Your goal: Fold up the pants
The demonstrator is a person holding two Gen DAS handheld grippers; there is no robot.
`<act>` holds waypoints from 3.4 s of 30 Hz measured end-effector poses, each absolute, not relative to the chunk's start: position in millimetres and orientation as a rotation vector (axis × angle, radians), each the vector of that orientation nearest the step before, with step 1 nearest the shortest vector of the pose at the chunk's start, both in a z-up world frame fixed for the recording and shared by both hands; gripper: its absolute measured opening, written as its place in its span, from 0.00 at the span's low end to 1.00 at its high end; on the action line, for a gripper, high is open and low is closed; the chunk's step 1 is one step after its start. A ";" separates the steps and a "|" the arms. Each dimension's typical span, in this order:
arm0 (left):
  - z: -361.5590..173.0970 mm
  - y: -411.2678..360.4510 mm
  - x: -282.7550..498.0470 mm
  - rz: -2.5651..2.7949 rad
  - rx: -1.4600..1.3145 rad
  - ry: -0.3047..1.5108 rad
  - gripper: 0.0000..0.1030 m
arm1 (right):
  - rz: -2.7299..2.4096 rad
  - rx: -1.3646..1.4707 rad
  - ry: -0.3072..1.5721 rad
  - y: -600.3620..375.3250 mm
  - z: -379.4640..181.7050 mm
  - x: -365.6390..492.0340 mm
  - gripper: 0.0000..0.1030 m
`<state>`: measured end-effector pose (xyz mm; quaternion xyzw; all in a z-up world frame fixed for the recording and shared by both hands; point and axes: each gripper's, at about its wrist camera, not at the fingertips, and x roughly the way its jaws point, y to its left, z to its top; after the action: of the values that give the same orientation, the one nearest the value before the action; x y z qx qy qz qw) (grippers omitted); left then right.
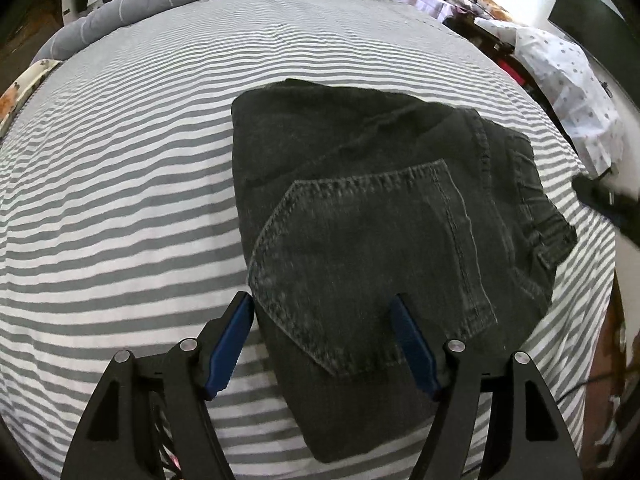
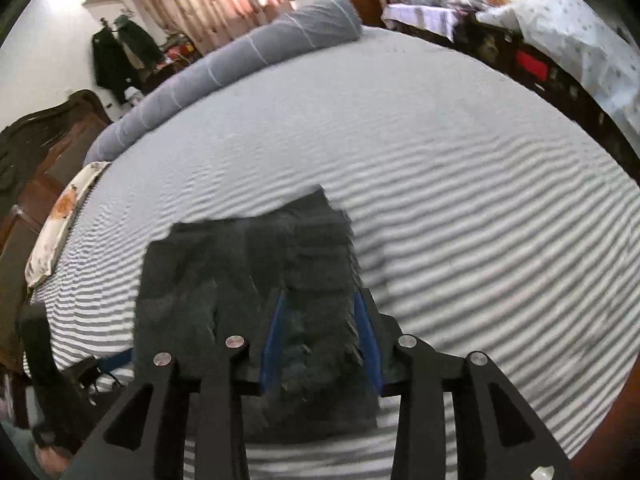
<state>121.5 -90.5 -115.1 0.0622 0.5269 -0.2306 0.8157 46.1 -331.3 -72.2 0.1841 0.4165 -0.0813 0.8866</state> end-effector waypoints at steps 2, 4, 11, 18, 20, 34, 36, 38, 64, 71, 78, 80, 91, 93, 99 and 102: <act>-115.9 -90.7 117.9 -0.492 0.145 1.121 0.70 | -0.150 0.359 0.868 -325.7 -68.4 57.5 0.34; -116.0 -90.8 115.8 -0.493 0.152 1.120 0.70 | -0.125 0.320 0.880 -317.6 -67.3 73.5 0.34; -116.9 -90.1 110.0 -0.494 0.148 1.130 0.70 | -0.141 0.231 0.954 -308.4 -88.1 109.8 0.34; -124.4 -83.2 104.1 -0.510 0.145 1.139 0.70 | -0.187 0.183 1.031 -314.8 -116.0 125.3 0.33; -125.2 -82.4 102.8 -0.508 0.145 1.141 0.70 | -0.193 0.173 1.033 -313.8 -112.6 120.9 0.36; -130.1 -76.1 74.1 -0.521 0.175 1.135 0.70 | -0.262 0.255 1.044 -316.0 -116.3 21.3 0.69; -133.5 -76.4 72.3 -0.520 0.179 1.137 0.70 | -0.270 0.304 1.034 -320.9 -120.8 14.9 0.70; -137.7 -79.7 70.1 -0.517 0.175 1.145 0.70 | -0.272 0.334 1.033 -322.8 -125.3 12.7 0.71; -136.0 -1.8 160.8 -0.590 -0.350 1.283 0.72 | 0.291 0.779 0.997 -386.6 -170.0 27.3 0.60; -140.9 -11.9 181.8 -0.589 -0.376 1.286 0.72 | 0.355 0.777 0.961 -379.6 -176.6 59.3 0.59; -141.6 -24.3 196.5 -0.583 -0.377 1.284 0.72 | 0.389 0.758 0.948 -373.3 -176.7 93.4 0.59; -140.3 -26.4 194.4 -0.590 -0.359 1.280 0.72 | 0.393 0.764 0.947 -374.4 -176.5 96.0 0.59; -143.5 -33.7 195.5 -0.642 -0.354 1.292 0.46 | 0.376 0.755 0.946 -378.8 -179.3 93.1 0.53; -142.9 -38.7 197.7 -0.639 -0.342 1.284 0.53 | 0.368 0.747 0.952 -377.0 -178.7 95.2 0.53; -136.6 -53.0 190.2 -0.592 -0.260 1.250 0.41 | 0.299 0.748 0.970 -371.4 -175.2 97.7 0.41; -131.7 -47.8 187.7 -0.582 -0.274 1.252 0.23 | 0.265 0.732 0.972 -366.6 -169.2 93.7 0.31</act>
<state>187.7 -47.8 -131.7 -0.1261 0.5754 -0.2677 0.7624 93.7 -366.6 -169.2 0.3429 0.4553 0.1239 0.8123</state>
